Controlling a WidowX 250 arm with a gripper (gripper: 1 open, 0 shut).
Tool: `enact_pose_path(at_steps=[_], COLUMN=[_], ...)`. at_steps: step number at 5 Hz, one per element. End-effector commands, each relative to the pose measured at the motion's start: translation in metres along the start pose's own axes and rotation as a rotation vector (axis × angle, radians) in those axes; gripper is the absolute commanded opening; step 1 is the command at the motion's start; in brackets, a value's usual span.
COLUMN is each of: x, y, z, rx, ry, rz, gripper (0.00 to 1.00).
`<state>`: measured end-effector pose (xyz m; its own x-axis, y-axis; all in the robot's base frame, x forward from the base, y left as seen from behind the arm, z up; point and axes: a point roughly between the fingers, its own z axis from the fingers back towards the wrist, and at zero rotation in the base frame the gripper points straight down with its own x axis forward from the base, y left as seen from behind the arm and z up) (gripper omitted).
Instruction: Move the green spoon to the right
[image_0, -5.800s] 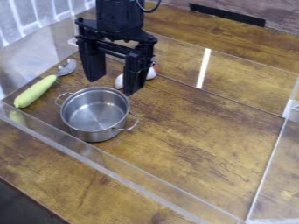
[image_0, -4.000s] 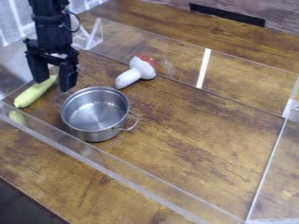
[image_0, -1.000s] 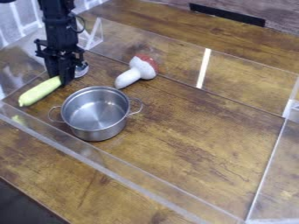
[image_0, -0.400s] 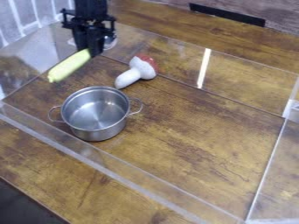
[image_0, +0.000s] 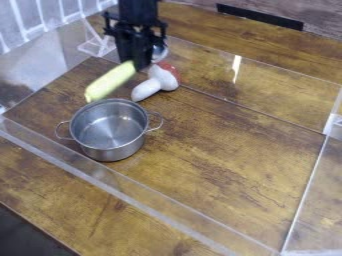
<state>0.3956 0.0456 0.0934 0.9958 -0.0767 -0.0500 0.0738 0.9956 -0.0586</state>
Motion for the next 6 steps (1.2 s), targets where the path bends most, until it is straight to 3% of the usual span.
enact_pose_path(at_steps=[1, 2, 3, 4, 5, 6], x=[0.001, 0.0, -0.008, -0.012, -0.001, 0.011], y=[-0.047, -0.074, -0.094, -0.107, -0.11, -0.107], z=[0.046, 0.044, 0.026, -0.005, -0.033, -0.048], rx=[0.016, 0.012, -0.002, -0.02, -0.045, -0.058], ry=[-0.136, -0.147, -0.14, -0.128, -0.123, -0.105], rz=[-0.059, -0.094, -0.116, -0.119, -0.141, -0.158], gripper=[0.0, 0.0, 0.0, 0.0, 0.0, 0.0])
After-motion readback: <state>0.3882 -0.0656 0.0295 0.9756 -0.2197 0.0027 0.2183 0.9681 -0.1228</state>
